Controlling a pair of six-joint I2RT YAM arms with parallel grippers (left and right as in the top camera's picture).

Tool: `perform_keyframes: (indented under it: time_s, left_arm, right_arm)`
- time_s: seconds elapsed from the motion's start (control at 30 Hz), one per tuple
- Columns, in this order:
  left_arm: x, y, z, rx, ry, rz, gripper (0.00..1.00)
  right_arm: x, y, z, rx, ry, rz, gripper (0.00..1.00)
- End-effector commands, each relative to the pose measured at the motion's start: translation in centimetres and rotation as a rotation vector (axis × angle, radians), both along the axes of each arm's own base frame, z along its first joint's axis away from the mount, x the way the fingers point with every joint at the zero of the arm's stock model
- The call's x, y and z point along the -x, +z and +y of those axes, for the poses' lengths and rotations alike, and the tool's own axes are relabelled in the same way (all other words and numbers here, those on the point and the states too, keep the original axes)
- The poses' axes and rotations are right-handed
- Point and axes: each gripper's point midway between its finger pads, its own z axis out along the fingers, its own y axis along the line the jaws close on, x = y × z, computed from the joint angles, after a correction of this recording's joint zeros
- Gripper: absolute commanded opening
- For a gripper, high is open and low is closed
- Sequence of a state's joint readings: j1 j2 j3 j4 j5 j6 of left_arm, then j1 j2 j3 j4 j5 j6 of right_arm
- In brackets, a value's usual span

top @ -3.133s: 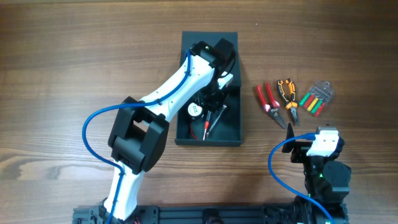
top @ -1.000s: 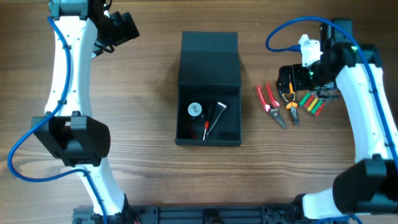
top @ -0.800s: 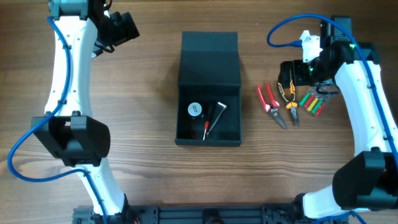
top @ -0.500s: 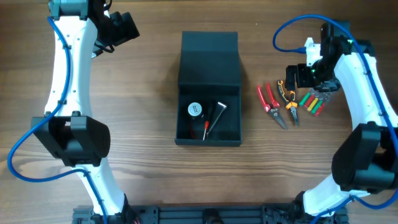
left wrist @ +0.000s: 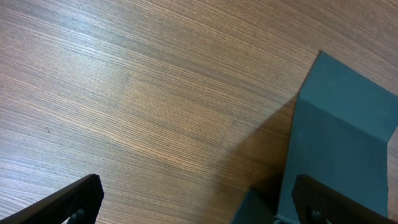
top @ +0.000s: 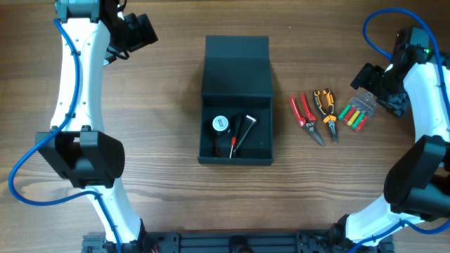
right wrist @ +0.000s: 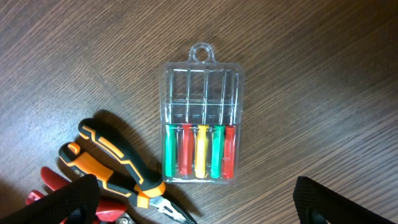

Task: Pack container
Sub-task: 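Move the right gripper over the clear screwdriver case, then lower the right gripper and close it on the case's top loop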

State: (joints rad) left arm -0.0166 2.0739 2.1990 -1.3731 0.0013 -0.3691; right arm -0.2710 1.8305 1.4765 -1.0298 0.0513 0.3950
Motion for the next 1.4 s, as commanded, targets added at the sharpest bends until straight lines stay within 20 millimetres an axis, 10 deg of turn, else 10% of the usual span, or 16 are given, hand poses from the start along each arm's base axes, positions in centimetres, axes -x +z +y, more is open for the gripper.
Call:
perform_keyframes:
  time_s: [0.0, 0.3, 1.37]
  left_arm:
    - [0.0, 0.9, -0.2, 0.011, 0.003, -0.022, 1.00]
    - [0.0, 0.9, -0.2, 0.011, 0.003, -0.022, 1.00]
    - [0.0, 0.9, -0.1, 0.010, 0.003, -0.022, 1.00]
  right_arm:
    - [-0.1, -1.6, -0.3, -0.006, -0.077, 0.032, 1.00]
    - [0.8, -8.2, 0.2, -0.057, -0.076, 0.199, 1.00]
    - [0.4, -11.5, 0.1, -0.066, -0.048, 0.232, 1.00]
